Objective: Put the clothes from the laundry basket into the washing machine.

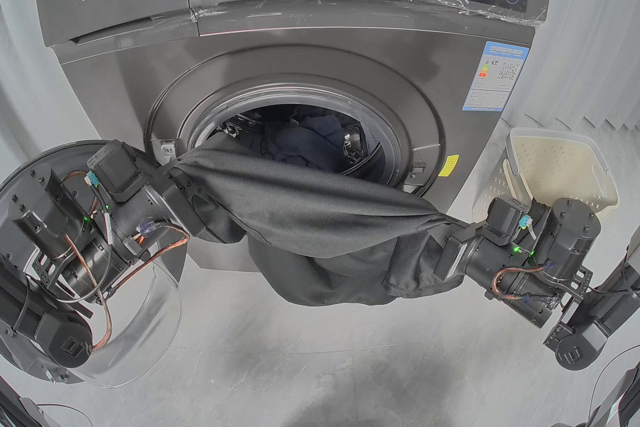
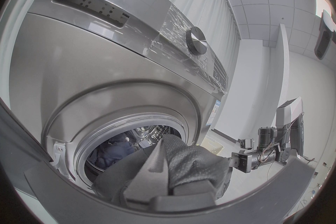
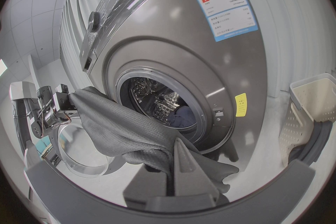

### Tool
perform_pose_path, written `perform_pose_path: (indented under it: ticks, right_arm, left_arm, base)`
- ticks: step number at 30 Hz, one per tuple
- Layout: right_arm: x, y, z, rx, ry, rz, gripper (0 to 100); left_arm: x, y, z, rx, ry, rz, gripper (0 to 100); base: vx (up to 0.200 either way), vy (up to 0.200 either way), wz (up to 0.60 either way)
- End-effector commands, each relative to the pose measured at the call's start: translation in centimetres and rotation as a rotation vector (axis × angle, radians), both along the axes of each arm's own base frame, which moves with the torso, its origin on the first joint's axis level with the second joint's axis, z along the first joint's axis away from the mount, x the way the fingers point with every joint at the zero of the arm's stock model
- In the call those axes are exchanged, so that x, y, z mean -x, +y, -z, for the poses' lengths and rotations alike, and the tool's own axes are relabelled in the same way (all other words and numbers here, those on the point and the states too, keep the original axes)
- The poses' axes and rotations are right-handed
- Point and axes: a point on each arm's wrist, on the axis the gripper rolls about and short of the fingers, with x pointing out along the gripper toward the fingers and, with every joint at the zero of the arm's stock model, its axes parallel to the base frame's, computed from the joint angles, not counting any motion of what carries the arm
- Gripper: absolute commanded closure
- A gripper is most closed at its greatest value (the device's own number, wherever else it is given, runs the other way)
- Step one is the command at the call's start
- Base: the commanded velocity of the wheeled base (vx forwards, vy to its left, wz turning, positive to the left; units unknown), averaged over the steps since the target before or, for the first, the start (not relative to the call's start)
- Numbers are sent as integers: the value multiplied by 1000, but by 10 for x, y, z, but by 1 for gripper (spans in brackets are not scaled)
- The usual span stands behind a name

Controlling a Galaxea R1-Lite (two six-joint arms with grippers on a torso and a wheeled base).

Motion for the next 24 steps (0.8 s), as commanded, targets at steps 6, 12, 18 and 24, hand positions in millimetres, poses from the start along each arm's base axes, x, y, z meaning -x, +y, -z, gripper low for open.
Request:
perform_pose_path:
  ticks: [6,12,18,24]
  right_arm:
    - [-9,6,8,9,14,18,100]
    - [9,-4,-9,-22,-31,-2,100]
    - [20,-13,-15,-34,-57,-45,100]
    - [24,-13,-18,-39,-65,-48,100]
  left_arm:
    - [5,4,8,-25,25,14,100]
    - [2,10,8,-24,26,-10,100]
    - [-6,21,2,-10,4,-64,100]
    - [-9,24,-5,3,-24,-86,100]
  base:
    - [0,0,0]
    - [0,0,0]
    - [0,0,0]
    - [0,0,0]
